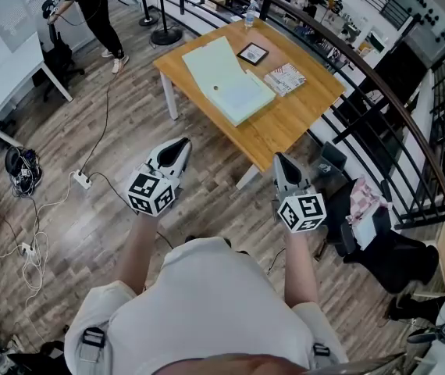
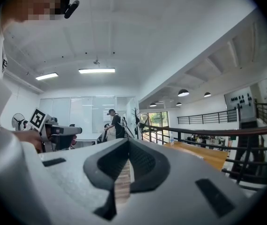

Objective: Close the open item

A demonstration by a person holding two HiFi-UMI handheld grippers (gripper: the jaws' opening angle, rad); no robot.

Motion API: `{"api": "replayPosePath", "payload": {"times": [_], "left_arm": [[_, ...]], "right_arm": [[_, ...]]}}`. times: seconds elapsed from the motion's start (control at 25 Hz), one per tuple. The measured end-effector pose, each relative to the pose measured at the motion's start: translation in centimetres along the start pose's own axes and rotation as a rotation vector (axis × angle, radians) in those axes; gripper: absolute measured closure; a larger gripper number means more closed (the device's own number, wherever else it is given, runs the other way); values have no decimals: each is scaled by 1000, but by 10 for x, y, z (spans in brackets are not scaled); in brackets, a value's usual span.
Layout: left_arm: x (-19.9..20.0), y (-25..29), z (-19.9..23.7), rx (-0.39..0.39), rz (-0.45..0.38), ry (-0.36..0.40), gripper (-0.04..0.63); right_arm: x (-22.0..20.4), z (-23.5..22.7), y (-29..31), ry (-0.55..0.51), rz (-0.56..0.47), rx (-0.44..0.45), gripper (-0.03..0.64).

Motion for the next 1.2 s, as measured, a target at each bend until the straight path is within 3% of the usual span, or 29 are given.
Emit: {"api": "replayPosePath", "payload": {"times": [0.08,1.2], "left_arm": [[1,0,-2,-6,-3,1,548],[-6,-15,1,-2,-6,-21,440]], "right_arm": [[-1,0,0,2,4,0,614],[-9,14,-5,30,31,12,614]]}}
Point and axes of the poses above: the fingertips, and each gripper's own axes: y forward along the fingers, z to its left, x out of its top, the point moved 1 cm from there along -y, backward along the fingers, and after that the axes turned 7 degrees about -y, right-handed, at the moved point
